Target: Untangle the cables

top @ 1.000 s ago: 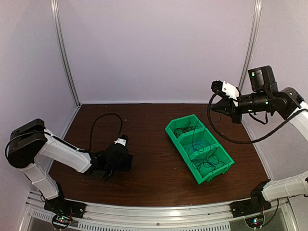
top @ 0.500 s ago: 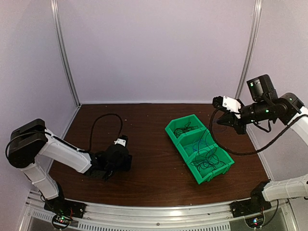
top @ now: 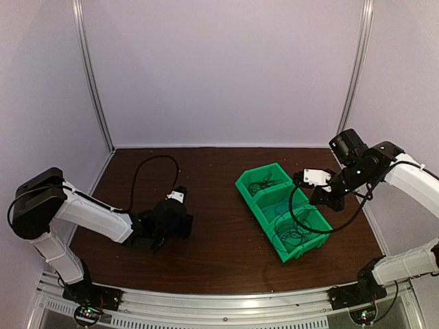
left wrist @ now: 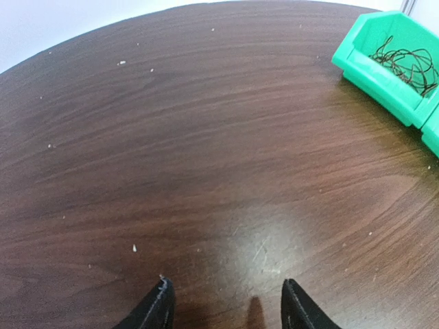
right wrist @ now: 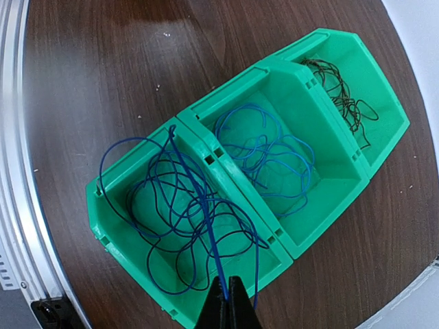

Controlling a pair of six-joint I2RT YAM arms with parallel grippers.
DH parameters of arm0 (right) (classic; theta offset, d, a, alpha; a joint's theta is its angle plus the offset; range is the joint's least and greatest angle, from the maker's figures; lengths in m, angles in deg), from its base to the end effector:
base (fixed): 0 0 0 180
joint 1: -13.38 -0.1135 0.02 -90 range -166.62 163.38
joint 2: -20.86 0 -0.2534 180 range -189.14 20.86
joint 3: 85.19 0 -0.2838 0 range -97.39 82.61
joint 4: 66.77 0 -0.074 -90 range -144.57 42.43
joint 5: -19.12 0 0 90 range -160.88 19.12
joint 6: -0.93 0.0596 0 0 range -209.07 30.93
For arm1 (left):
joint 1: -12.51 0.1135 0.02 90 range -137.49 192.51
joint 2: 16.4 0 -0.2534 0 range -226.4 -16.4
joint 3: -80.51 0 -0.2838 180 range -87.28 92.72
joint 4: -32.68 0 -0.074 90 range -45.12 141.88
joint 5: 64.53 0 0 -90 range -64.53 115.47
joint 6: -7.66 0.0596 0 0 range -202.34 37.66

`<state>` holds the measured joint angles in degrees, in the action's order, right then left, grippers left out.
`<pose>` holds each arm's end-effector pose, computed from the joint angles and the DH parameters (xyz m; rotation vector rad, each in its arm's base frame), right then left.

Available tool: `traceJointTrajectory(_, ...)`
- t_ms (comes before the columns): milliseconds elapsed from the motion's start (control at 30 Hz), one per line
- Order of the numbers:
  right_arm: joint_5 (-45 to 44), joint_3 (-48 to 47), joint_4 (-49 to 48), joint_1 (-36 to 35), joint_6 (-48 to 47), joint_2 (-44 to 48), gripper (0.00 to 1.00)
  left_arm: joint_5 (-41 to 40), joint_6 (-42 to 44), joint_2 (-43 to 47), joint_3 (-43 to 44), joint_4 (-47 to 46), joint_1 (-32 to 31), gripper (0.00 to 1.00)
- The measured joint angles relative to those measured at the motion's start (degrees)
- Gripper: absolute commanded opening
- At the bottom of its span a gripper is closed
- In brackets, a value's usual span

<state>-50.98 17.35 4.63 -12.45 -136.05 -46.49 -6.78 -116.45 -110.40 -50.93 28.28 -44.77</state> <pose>0.2290 0.1334 0.2831 -1.6184 2.0003 0.3225 0.2055 -0.2610 0.0824 0.1547 2.1662 -0.2668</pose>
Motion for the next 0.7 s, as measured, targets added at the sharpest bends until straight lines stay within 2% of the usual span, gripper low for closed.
traceJointTrajectory(200,-1.0,4.9,-1.6,0.2,-0.6,-1.9,0.00,0.0,1.2,-0.1,1.7,-0.9,0.0,0.54)
traceJointTrajectory(700,-1.1,8.3,-5.9,0.4,-2.6,-16.4,0.00,-0.7,1.2,1.2,-1.2,-0.9,0.0,0.55)
